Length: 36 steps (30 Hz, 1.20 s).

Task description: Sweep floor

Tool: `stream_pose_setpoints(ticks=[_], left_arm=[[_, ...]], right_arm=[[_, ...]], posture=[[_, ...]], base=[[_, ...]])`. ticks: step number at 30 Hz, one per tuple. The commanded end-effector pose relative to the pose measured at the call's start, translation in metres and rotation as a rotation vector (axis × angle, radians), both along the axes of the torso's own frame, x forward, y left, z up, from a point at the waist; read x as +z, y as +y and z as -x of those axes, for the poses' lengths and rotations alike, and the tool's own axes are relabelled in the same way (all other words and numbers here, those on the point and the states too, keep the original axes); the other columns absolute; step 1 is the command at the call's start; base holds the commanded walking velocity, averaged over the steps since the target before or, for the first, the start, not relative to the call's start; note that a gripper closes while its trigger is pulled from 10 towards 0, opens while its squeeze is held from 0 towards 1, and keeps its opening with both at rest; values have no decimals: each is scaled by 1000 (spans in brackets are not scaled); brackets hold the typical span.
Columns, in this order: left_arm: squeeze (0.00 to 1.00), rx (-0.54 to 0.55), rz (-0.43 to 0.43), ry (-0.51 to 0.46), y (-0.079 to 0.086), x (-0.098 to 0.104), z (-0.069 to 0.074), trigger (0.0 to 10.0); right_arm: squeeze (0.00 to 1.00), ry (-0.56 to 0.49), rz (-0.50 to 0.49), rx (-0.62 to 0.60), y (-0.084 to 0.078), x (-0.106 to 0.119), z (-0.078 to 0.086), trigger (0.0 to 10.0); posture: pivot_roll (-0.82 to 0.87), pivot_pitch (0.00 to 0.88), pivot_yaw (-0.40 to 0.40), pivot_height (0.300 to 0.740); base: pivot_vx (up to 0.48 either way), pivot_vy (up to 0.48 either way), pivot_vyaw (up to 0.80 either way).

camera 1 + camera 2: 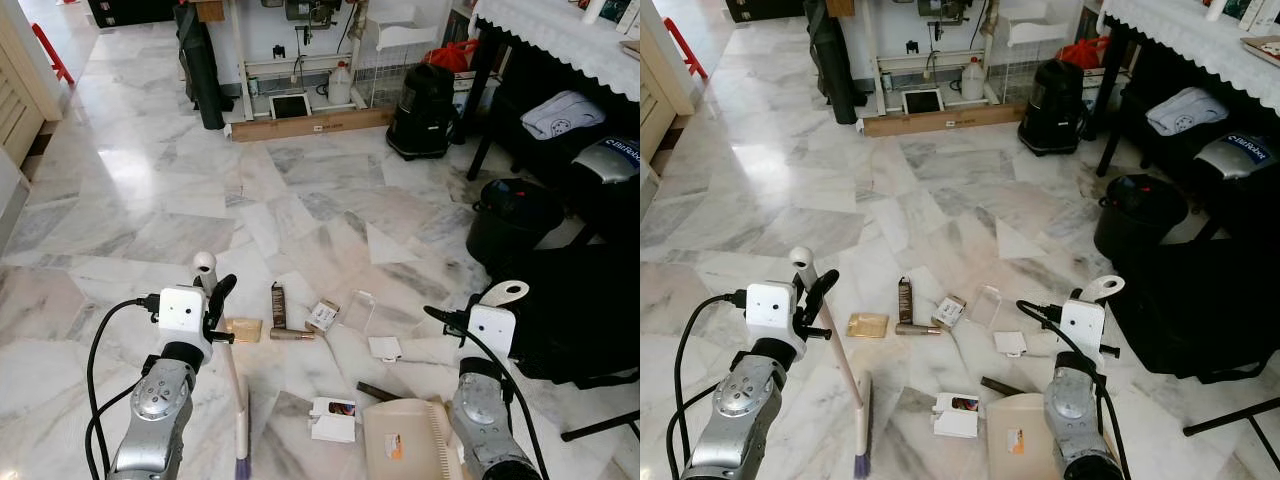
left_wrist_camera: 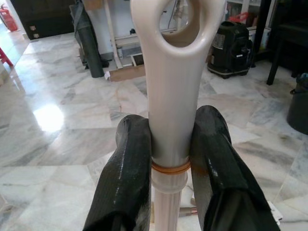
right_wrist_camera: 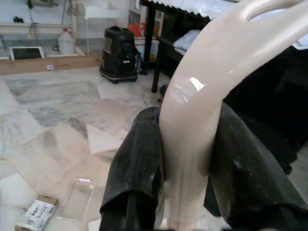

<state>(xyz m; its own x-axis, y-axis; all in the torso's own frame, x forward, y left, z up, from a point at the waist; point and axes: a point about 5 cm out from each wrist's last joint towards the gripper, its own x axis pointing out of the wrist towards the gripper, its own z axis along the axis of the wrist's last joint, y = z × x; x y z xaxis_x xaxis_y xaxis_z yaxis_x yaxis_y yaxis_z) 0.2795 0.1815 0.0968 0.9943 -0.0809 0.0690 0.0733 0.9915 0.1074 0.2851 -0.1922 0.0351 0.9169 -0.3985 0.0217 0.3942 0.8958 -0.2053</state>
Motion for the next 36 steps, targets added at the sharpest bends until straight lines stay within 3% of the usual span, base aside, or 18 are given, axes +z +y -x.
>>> stream_pose_setpoints(ticks=[1, 11, 22, 31, 36], left_arm=[[0, -3, -1, -59, 2, 16, -4, 10000], [0, -18, -2, -57, 0, 17, -4, 10000], [0, -17, 10, -40, 0, 13, -4, 10000], [0, 35, 140, 18, 8, 3, -10, 10000], [0, 71, 296, 59, 15, -1, -14, 10000]], right_arm=[[0, -16, 11, 7, 3, 3, -3, 10000], [0, -75, 22, -64, -3, 7, 0, 10000], [0, -51, 15, -36, 2, 1, 2, 10000], [0, -30, 6, -8, 10, -4, 5, 10000], [0, -25, -20, -12, 9, -5, 5, 10000]], posture=[[149, 93, 18, 740], [156, 87, 26, 740], [153, 80, 23, 740], [151, 71, 24, 740], [150, 68, 22, 740]], base=[[0, 0, 0], [0, 0, 0], [0, 0, 0], [0, 0, 0], [0, 0, 0]])
